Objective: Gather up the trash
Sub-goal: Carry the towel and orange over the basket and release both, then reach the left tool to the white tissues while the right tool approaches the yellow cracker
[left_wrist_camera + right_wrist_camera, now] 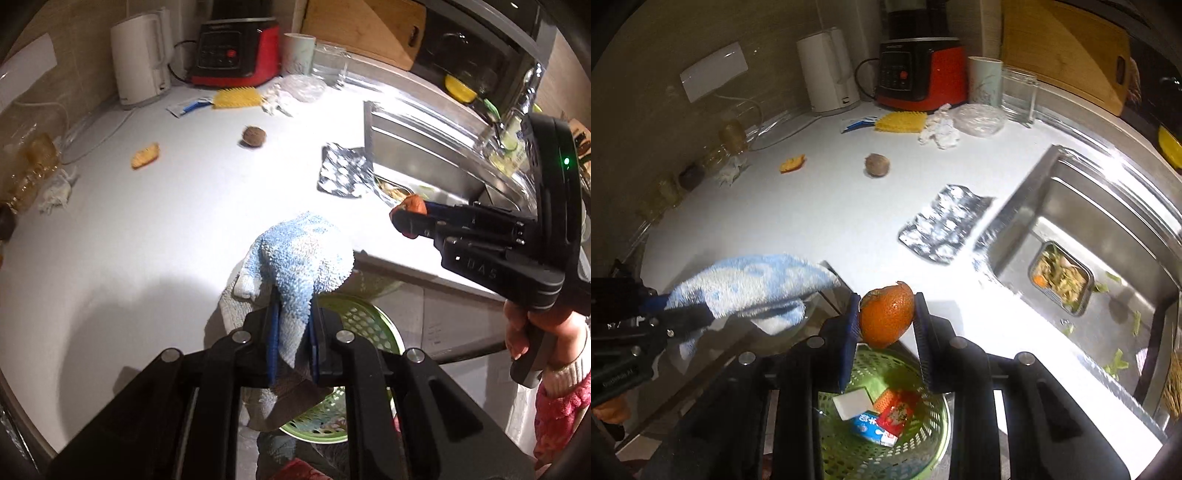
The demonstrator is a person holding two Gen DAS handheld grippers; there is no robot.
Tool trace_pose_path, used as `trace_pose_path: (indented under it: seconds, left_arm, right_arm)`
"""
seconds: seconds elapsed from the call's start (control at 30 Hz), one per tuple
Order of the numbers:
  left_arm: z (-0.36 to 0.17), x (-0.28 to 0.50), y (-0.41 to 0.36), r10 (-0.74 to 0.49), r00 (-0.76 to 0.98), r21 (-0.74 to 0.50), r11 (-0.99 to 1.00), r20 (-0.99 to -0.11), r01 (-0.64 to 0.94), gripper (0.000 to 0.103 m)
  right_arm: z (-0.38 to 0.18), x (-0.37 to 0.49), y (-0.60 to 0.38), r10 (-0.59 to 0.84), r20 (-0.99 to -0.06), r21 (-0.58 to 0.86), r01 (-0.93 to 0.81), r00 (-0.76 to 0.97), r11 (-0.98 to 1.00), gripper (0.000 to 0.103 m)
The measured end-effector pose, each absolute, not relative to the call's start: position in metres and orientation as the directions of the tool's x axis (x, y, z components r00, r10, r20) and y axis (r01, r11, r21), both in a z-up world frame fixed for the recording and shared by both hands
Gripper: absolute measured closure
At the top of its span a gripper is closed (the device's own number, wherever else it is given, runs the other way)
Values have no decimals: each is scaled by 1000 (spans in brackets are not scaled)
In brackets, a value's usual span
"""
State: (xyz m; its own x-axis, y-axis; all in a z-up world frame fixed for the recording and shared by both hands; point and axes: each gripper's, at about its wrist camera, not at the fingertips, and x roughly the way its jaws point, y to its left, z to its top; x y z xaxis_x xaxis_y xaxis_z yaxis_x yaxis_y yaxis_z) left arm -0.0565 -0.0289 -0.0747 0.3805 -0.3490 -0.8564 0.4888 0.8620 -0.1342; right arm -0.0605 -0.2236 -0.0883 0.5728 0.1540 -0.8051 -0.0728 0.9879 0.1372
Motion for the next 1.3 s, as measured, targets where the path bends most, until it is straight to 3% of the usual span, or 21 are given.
trace_pose_path:
  seconds: [0.13,0.17,0.2,0.23,0.27,0.43,0.9,1.07,1.13,1.3]
  left_arm:
    - [-102,-87,-50,-314,343,-121,867,-885,484,89]
    - [-112,-91,-53,-294,331,-110,873,-897,476,76]
    - [-124,-98,-54,-265,313,-94,878,-912,470,50]
    - [-138,-109,-56,-224,303,-63,885,-926,461,39]
    - [-147,-115,-59,-196,306,-37,889,-932,456,35]
    - [-160,-143,-64,-171,291,-26,897,-941,441,35]
    - [-101,-154,-34,-151,430,-34,963,-890,267,21]
    - [-92,-155,-24,-124,446,-25,975,-886,223,21]
    - [-89,-156,-22,-118,450,-23,977,-885,210,21]
    - [-83,-161,-19,-111,461,-21,981,-880,195,21]
  right_arm:
    - [-89,-98,-248,147,-806,144,-51,574,988,74]
    - [-89,-105,-251,149,-806,144,-53,573,988,74]
    - [-90,-110,-254,151,-806,144,-57,573,988,74]
    - [-90,-115,-255,153,-806,145,-61,571,988,74]
    - [-91,-119,-256,157,-806,146,-65,570,987,74]
    - [-95,-136,-258,186,-807,157,-100,561,982,74]
    - [-117,-159,-236,294,-821,213,-215,490,953,74]
    - [-143,-157,-216,318,-847,225,-254,426,941,72]
    - [-153,-155,-210,315,-864,225,-259,392,939,61]
    - [-151,-154,-215,306,-864,228,-231,401,946,48]
